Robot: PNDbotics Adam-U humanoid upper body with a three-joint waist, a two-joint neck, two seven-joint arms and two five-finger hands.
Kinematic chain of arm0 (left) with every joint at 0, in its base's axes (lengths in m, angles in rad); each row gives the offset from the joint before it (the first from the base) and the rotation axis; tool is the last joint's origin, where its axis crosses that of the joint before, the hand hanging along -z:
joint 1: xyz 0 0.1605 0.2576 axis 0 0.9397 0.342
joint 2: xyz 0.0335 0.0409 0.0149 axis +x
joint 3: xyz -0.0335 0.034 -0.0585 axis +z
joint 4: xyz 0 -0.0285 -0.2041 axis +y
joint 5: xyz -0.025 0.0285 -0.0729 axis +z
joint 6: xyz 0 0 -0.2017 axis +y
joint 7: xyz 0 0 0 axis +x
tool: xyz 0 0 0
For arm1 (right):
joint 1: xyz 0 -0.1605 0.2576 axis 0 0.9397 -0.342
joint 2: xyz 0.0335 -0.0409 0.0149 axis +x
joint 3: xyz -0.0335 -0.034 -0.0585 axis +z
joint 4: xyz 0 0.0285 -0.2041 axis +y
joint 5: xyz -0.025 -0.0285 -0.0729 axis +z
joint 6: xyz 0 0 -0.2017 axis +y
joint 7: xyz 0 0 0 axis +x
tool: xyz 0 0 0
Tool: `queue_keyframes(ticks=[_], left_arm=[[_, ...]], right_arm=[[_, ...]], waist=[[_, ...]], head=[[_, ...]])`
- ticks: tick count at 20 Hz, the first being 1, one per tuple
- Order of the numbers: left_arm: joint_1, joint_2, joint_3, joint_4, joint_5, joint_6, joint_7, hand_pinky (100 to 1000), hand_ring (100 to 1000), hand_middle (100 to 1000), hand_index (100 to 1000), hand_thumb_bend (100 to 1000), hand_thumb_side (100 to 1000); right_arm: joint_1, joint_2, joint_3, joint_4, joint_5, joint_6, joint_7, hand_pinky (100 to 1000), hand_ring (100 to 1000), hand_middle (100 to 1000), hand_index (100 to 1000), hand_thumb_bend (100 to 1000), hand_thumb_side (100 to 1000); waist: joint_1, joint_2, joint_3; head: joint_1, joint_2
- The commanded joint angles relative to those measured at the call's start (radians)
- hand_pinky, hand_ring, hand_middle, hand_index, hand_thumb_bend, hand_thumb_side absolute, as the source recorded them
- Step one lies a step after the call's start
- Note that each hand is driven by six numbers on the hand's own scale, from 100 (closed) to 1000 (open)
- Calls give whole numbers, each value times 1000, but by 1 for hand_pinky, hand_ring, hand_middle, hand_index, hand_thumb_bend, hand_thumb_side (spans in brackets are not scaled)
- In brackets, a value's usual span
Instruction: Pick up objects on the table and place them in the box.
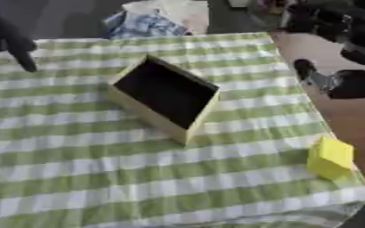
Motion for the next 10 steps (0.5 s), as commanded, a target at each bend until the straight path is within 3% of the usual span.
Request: queue_keyframes(ticks=[1, 10], left_arm=[[-15, 3, 0, -14, 6, 2, -5, 531, 696, 687, 821, 100, 662], [-14, 2, 0, -14, 5, 7, -10, 531, 697, 687, 821, 100, 662]], right_arm=[[-19, -40, -1, -13, -19, -8, 15, 1000, 1000, 1000, 938, 100, 960], [24, -54, -8, -21, -35, -32, 50, 1000, 992, 1000, 933, 100, 982]], waist=[[-1, -10, 0], [-2, -10, -4]], head=[[-3, -1], [1, 5]])
